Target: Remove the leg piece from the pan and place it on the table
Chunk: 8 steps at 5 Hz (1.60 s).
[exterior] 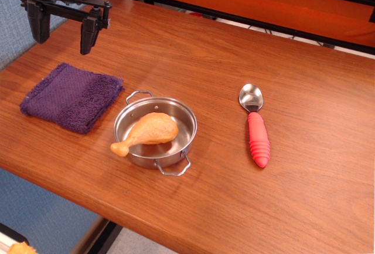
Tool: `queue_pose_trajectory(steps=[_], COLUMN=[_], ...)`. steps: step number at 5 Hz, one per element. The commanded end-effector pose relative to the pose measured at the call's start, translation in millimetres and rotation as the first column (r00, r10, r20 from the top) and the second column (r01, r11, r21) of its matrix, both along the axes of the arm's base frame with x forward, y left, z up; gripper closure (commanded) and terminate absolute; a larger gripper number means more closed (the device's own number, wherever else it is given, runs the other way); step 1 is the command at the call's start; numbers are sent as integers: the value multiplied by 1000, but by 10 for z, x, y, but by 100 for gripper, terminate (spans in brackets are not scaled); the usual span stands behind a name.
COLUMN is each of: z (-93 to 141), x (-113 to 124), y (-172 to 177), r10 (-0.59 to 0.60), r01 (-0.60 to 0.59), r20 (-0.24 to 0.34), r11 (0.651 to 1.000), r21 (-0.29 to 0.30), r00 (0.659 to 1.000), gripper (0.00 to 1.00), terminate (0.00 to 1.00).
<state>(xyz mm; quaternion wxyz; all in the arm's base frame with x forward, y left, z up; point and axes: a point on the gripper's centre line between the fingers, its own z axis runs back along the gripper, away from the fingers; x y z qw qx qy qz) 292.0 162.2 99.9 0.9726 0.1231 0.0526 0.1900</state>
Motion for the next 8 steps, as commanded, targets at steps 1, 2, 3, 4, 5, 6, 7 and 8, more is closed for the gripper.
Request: queue_pose_trajectory(steps=[1,2,3,4,5,6,7,8], z=[0,92,123,179,74,-93,-175,-223], x=[0,-94,-173,-249,-300,-361,-384,-363], y=[0,-201,-331,-561,-827,-1019,-1206,-1288], r10=[0,-127,-231,-335,-458,-542,-603,-636], r01=[0,128,231,333,458,542,603,637], r20=[0,-18,-8,31,34,25,12,27], r11=[1000,991,971,941,889,840,798,770], r21=[0,45,56,60,19,-25,-20,-34], r00=[1000,992,973,942,888,840,798,771], gripper=[0,0,0,0,0,0,0,0], terminate=[0,0,0,0,0,0,0,0])
